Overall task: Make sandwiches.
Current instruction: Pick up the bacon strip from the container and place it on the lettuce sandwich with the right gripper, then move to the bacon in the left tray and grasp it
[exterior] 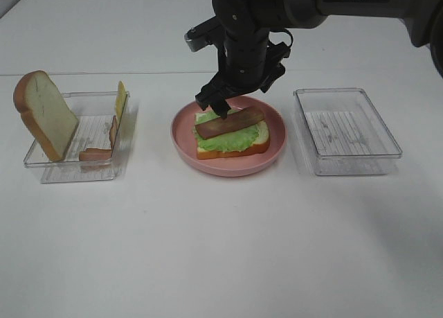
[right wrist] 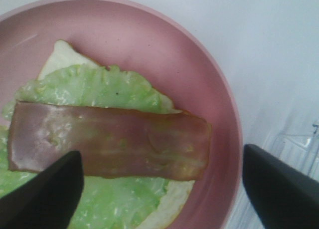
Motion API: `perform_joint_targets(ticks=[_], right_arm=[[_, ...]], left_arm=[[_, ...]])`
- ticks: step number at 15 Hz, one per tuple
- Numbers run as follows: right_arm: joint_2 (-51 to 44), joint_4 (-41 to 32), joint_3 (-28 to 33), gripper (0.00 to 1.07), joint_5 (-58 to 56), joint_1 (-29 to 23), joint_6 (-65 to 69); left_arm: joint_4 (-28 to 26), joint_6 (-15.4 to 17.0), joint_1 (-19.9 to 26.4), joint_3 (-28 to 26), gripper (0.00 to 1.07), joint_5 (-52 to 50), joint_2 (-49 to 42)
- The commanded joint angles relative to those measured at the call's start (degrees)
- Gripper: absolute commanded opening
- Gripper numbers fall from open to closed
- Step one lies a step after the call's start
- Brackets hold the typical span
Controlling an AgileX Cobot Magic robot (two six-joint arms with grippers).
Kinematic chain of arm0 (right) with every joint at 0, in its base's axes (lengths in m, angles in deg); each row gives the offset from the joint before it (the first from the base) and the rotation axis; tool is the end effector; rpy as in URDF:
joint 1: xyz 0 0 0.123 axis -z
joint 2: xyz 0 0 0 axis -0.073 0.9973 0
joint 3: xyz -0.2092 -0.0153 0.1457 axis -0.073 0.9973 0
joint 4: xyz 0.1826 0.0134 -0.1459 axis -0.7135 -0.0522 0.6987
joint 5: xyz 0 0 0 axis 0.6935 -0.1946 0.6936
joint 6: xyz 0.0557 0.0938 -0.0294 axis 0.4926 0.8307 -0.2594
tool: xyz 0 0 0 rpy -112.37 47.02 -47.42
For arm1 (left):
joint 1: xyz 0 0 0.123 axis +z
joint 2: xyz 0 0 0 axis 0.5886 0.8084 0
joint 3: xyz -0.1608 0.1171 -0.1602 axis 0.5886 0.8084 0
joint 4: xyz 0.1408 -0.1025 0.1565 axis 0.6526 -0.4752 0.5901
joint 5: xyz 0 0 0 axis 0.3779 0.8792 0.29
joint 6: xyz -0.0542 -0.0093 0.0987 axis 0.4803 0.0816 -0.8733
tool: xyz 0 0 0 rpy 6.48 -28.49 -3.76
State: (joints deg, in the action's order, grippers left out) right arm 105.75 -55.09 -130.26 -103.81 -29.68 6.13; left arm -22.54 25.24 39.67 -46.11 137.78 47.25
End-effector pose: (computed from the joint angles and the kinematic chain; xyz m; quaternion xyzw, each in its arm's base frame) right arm 0.4045 0.2351 0.1284 -0.2787 0.9303 -0.0739 0.2267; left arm 0.0256 -0.0010 0.2625 -0.0295 0.8506 0.0015 0.5250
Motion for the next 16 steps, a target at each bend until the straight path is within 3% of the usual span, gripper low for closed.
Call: perform_joint_targets(ticks=[1, 8, 16], right_arm=[[-0.1, 2.6, 0.2, 0.99, -0.5, 0.2, 0.4], [-1.1, 0.9, -0.7, 0.99, -9.1, 0.2, -0.1], [-12.4, -3.6, -0.7, 0.99, -19.5, 2.4, -6.4]], left_arm=[[-0.4, -0.1, 0.0, 0.1, 0.91, -0.2, -0.9], [-0.4, -0.1, 0.0, 0.1, 0.91, -0.2, -0.9], [-0.4, -0.1, 0.0, 0.1, 0.91, -0.2, -0.9]])
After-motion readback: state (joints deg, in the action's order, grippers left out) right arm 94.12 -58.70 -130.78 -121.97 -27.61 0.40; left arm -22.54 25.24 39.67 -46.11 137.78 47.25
